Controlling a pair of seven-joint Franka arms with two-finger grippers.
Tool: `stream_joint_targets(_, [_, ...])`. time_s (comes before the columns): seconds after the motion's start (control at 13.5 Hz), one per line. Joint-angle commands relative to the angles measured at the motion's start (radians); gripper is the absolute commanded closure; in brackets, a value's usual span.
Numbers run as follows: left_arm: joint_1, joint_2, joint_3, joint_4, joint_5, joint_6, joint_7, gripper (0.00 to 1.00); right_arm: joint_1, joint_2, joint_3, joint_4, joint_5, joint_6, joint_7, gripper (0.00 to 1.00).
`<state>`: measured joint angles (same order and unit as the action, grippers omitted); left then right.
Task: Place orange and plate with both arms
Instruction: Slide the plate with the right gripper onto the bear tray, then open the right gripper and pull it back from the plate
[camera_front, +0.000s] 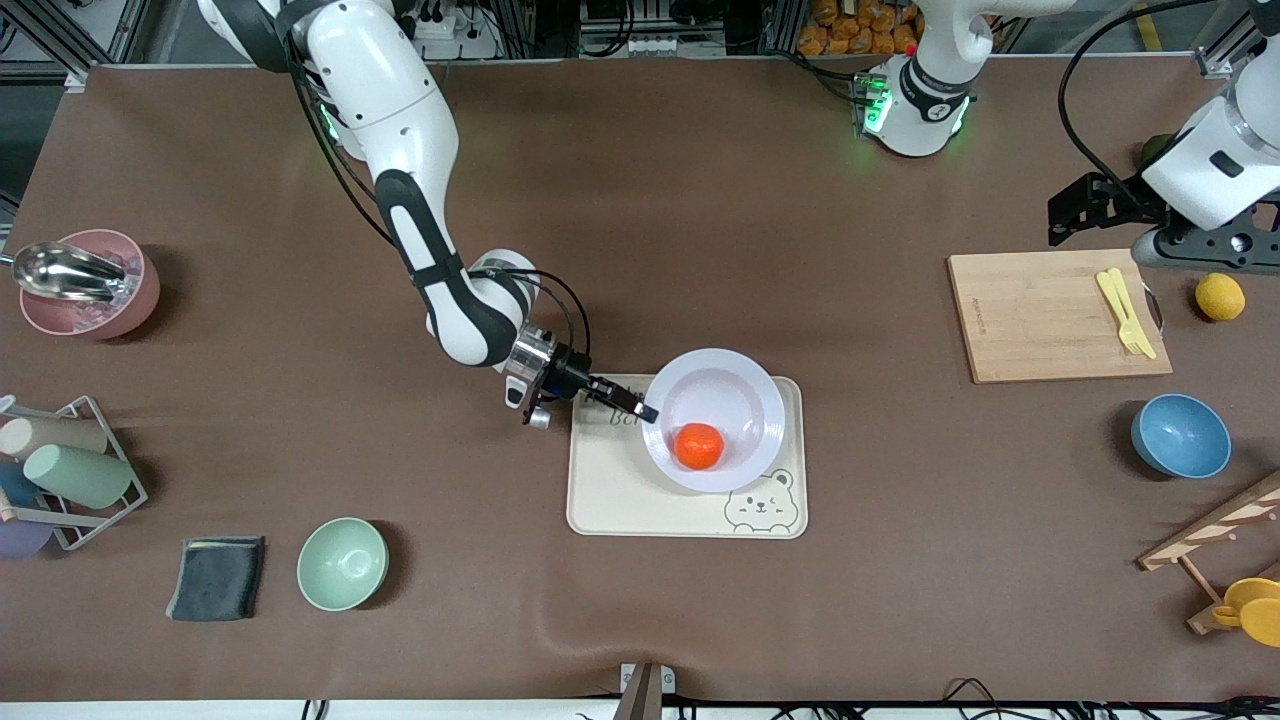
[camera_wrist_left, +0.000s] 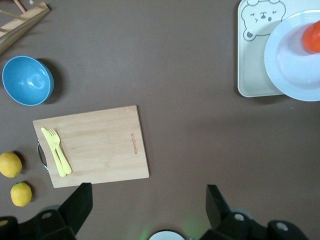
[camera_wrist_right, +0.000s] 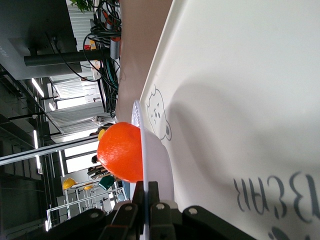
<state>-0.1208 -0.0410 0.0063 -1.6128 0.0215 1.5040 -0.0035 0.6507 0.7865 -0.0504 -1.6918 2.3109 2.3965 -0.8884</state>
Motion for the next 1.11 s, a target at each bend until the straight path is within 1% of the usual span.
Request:
stream_joint_targets(0.0, [-0.014, -0.039, 0.006, -0.013, -0.005, 0.012, -0.021, 0.00, -0.028, 0.062, 0.007, 0.078, 0.005, 0.001, -0.036, 1.00])
stream_joint_targets(0.15, [-0.013, -0.066, 0.004, -0.015, -0.006, 0.012, -0.039, 0.00, -0.037, 0.089, 0.007, 0.083, 0.007, 0.001, -0.096, 1.00])
stream_joint_targets(0.37, [-0.010, -0.065, 0.001, -0.016, -0.005, 0.012, -0.036, 0.00, -0.048, 0.099, 0.009, 0.081, 0.007, 0.001, -0.113, 1.00])
stream_joint_targets(0.44, [-0.010, -0.065, 0.001, -0.016, -0.006, 0.012, -0.036, 0.00, -0.049, 0.099, 0.009, 0.081, 0.007, 0.001, -0.106, 0.98])
stream_joint_targets(0.52, [-0.014, -0.065, 0.001, -0.016, -0.006, 0.012, -0.038, 0.00, -0.055, 0.099, 0.009, 0.081, 0.007, 0.003, -0.098, 0.57])
stream_joint_targets(0.59, [-0.016, -0.065, -0.008, -0.019, -0.006, 0.018, -0.041, 0.00, -0.060, 0.099, 0.009, 0.081, 0.004, 0.006, -0.092, 0.48])
stream_joint_targets(0.67, [-0.014, -0.054, -0.018, -0.007, -0.015, 0.027, -0.044, 0.00, -0.060, 0.099, 0.009, 0.081, 0.001, 0.013, -0.069, 0.42])
stream_joint_targets(0.74, [-0.013, -0.056, -0.022, -0.010, -0.009, 0.025, -0.047, 0.00, -0.060, 0.096, 0.007, 0.081, -0.030, 0.015, -0.020, 0.40])
stream_joint_targets(0.96, [-0.017, -0.039, -0.028, -0.001, -0.018, 0.027, -0.075, 0.00, -0.078, 0.073, 0.007, 0.081, -0.230, 0.016, 0.194, 0.38])
stream_joint_targets(1.03, [-0.017, -0.037, -0.028, -0.001, -0.018, 0.027, -0.076, 0.00, -0.092, 0.068, 0.007, 0.081, -0.319, 0.016, 0.275, 0.38])
